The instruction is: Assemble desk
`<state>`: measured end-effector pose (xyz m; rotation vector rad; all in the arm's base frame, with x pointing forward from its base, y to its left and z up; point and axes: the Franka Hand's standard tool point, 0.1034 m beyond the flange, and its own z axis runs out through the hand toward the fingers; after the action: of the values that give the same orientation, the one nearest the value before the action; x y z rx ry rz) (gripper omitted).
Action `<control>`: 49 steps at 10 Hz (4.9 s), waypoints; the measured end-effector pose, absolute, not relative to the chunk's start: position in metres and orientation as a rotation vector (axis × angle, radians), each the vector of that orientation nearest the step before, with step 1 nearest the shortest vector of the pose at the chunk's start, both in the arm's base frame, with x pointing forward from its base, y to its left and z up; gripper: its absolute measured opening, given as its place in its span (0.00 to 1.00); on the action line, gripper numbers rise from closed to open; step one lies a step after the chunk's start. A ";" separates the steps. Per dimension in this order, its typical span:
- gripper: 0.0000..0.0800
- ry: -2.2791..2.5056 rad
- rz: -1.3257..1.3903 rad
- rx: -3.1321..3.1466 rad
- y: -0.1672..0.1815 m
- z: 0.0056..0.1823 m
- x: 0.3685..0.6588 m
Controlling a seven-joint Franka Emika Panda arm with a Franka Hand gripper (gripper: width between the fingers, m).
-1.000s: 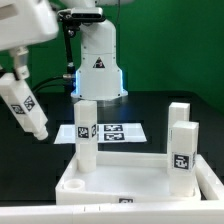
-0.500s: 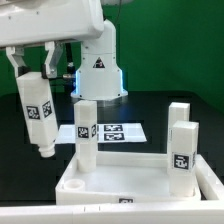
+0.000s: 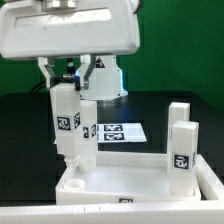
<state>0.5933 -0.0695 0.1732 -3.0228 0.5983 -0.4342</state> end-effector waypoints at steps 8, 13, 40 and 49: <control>0.36 0.578 -0.476 -3.055 -0.062 0.152 0.600; 0.36 0.558 -0.504 -3.075 -0.058 0.139 0.603; 0.36 2.145 -0.028 -2.150 -0.049 0.120 0.627; 0.80 1.033 -0.104 -2.912 -0.039 0.117 0.624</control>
Offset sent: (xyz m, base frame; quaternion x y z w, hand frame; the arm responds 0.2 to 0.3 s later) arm 0.0081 0.0161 -0.0180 -0.0165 0.0542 0.0004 0.9984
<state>0.6241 -0.0391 0.1173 -2.9117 1.0329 -0.1043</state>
